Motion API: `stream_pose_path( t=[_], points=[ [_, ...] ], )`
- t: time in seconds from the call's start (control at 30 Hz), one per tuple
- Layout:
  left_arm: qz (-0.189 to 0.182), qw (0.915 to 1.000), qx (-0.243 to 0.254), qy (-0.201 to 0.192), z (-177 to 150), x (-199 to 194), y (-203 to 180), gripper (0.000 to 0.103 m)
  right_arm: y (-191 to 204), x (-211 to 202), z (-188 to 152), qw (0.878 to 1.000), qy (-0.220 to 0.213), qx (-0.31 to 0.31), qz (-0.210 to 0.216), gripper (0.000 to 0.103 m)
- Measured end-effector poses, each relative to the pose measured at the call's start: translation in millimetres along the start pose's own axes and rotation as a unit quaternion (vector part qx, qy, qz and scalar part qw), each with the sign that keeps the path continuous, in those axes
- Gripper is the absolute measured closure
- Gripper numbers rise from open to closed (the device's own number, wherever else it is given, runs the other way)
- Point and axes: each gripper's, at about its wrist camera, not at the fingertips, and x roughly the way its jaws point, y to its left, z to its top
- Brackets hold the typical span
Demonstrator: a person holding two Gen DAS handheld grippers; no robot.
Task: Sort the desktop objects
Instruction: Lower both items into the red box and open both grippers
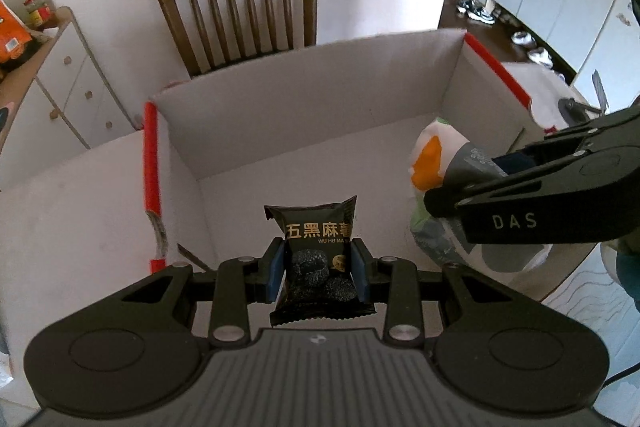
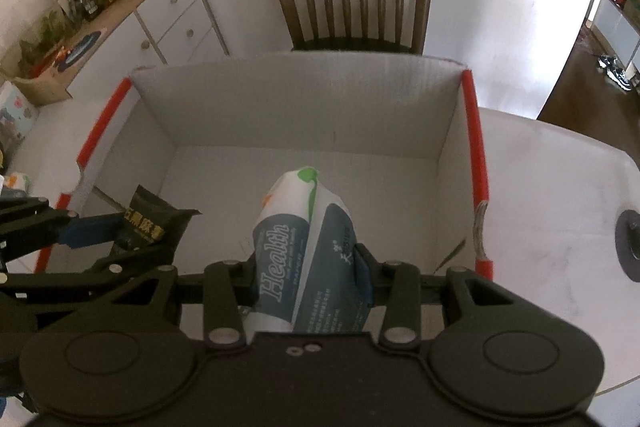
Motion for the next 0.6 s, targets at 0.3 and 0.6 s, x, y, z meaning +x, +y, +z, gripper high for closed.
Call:
stream_pose_path(
  t=[0.3,0.6],
  points=[
    [0.000,0.9999,-0.004,0.014,-1.2,17.3,-1.3,0.070,-0.3,11.5,-5.3,1.000,0.006,-0.012,-0.010,0.060],
    [-0.003,0.9992,-0.015,0.037,2.6,27.0,-6.7,0.070,1.6,19.7,-11.3,1.000,0.006,-0.020,-0.020,0.059]
  ],
)
